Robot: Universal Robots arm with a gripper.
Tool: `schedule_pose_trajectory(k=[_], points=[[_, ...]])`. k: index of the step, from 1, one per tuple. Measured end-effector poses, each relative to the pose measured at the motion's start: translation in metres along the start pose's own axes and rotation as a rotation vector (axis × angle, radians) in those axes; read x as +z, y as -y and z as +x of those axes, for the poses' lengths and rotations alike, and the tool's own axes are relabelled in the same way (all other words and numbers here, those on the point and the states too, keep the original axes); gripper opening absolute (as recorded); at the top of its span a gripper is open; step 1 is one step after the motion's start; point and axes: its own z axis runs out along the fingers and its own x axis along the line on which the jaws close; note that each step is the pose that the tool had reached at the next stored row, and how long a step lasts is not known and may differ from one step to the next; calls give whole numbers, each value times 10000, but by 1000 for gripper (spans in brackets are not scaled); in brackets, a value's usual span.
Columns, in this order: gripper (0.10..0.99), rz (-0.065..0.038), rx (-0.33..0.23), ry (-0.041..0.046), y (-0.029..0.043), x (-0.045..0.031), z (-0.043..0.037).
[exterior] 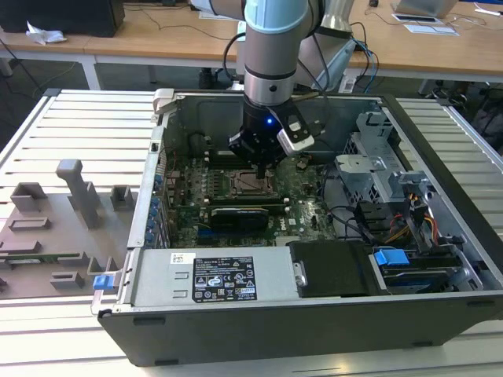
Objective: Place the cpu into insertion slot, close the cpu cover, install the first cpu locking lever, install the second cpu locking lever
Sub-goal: 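Install the first cpu locking lever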
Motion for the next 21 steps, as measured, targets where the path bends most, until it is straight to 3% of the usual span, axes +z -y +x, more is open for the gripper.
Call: schedule_pose_trajectory(k=[4, 6, 8, 11, 21], points=[[106, 12, 0, -1, 5, -13, 0], [106, 17, -1, -1, 3, -57, -2], [106, 24, -2, -1, 2, -153, -5], [106, 27, -1, -1, 1, -213, -6], [106, 29, -1, -1, 0, -247, -8]])
